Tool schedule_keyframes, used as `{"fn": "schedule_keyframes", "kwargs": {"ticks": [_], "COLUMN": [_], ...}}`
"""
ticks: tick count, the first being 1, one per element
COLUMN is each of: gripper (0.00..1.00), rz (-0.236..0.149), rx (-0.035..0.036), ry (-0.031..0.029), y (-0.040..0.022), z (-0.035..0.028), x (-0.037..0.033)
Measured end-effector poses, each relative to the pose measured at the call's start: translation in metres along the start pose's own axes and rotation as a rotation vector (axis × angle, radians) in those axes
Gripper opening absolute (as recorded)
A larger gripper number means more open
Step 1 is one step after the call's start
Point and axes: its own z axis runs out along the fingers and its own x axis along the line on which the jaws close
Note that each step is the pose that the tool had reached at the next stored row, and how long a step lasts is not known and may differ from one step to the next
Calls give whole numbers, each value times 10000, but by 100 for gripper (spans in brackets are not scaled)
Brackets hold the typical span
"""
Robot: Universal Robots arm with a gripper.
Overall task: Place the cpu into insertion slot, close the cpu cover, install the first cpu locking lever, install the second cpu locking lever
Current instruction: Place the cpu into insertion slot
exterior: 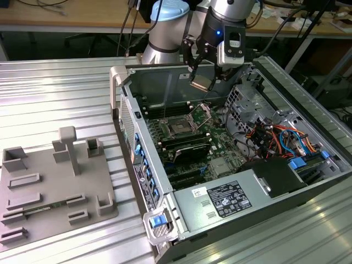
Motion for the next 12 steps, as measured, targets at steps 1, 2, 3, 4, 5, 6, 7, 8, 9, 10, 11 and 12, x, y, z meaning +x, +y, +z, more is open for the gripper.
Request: {"fn": "schedule_keyframes", "kwargs": {"ticks": [1, 2, 3, 4, 5, 6, 7, 8, 9, 10, 11, 12], "gripper": [55, 55, 55, 55, 55, 55, 55, 55, 55, 55, 55, 55], "rz": [62, 104, 146, 196, 265, 326, 406, 507, 560, 609, 659, 714], "rx": [-2, -3, -4, -5, -7, -8, -9, -12, -12, -13, -14, -15], "ry": [-6, -9, -13, -17, -23, -29, -36, -45, -49, -54, -58, -63], "y": [-2, -3, -4, -5, -6, -7, -8, -9, -10, -10, -11, -12], "z": [0, 1, 1, 1, 2, 2, 2, 3, 3, 4, 4, 4], "x": [2, 3, 4, 5, 6, 7, 8, 9, 10, 10, 11, 12]}}
